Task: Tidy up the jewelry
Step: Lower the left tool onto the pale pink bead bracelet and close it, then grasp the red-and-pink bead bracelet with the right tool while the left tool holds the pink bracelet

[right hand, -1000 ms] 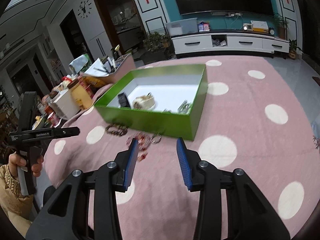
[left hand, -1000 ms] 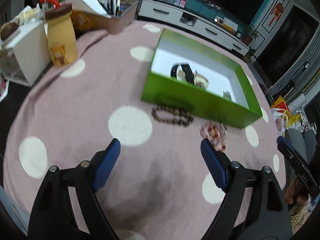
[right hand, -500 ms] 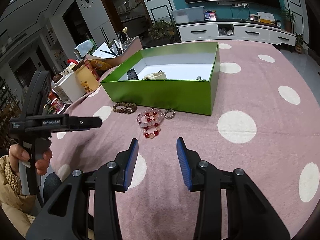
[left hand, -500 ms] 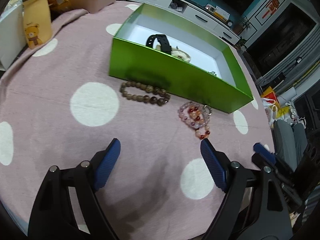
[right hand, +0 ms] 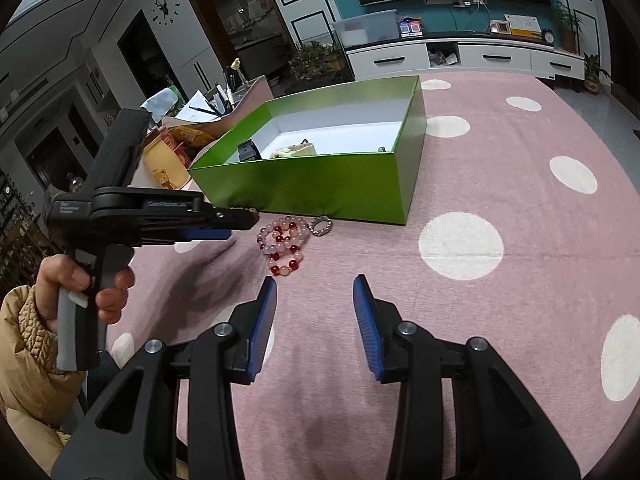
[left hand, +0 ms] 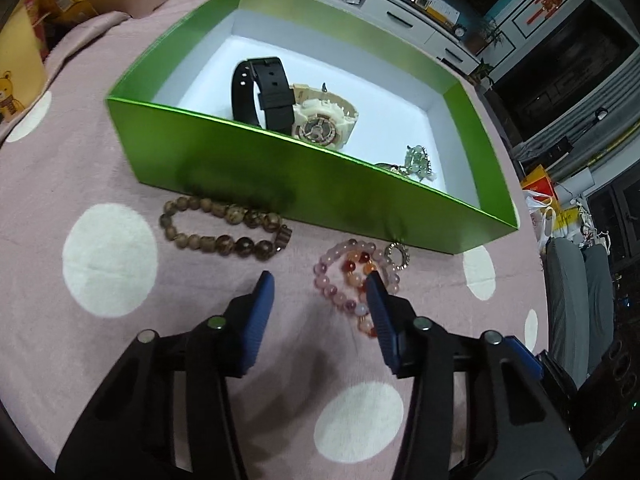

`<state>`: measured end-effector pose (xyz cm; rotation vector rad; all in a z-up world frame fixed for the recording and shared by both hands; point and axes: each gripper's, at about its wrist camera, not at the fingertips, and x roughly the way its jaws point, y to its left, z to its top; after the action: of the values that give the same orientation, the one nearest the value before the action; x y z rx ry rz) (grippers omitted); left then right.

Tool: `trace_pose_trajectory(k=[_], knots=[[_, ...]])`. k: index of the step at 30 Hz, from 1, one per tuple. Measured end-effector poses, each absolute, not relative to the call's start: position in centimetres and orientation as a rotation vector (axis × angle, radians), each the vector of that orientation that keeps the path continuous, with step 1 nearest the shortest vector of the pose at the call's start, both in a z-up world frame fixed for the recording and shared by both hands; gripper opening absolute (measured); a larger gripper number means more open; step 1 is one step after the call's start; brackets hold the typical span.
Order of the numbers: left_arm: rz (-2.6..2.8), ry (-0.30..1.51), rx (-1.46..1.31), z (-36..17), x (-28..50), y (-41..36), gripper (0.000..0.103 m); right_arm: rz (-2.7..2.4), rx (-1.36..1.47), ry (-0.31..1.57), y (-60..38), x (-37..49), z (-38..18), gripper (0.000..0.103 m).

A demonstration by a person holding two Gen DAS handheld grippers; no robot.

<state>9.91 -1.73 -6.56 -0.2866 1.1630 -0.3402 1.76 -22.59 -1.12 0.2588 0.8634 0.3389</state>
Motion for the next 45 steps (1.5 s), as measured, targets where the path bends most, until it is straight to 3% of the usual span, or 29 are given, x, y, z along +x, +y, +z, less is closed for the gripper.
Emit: trace_pose_trajectory(k=[8, 13, 17, 21, 35, 45], knots=[[-0.309, 1.197, -0.197, -7.5, 11.0, -4.0, 0.027, 0.337, 0.283, 0.865, -23.2, 1.9, -1.6, 0.04], [-0.293, 1.187, -0.098, -7.6, 11.1, -5.1, 0.023, 0.334, 0.291, 0.868, -23.4, 2.1, -1.8, 0.04], [-0.296, 1.168, -0.008, -7.5, 11.0, -6.2, 0.012, 0.338, 0.289, 0.872, -23.1, 2.0, -2.0, 0.04], [-0.312, 1.154, 0.014, -7.4, 11.0, -6.7, 0.007, 0.342, 0.285, 0.878, -22.9, 2.0, -2.1, 0.04], [-0.399, 0.899, -0.106, 0.3, 9.1, -5.4, 0.007, 0.381, 0.231, 0.915, -20.4, 3.8, -2.7, 0.04], [-0.381, 0.877, -0.156, 1.7, 6.7, -0.9, 0.007, 0.397, 0.117, 0.962, -17.2, 7.9, -4.1, 0.04]])
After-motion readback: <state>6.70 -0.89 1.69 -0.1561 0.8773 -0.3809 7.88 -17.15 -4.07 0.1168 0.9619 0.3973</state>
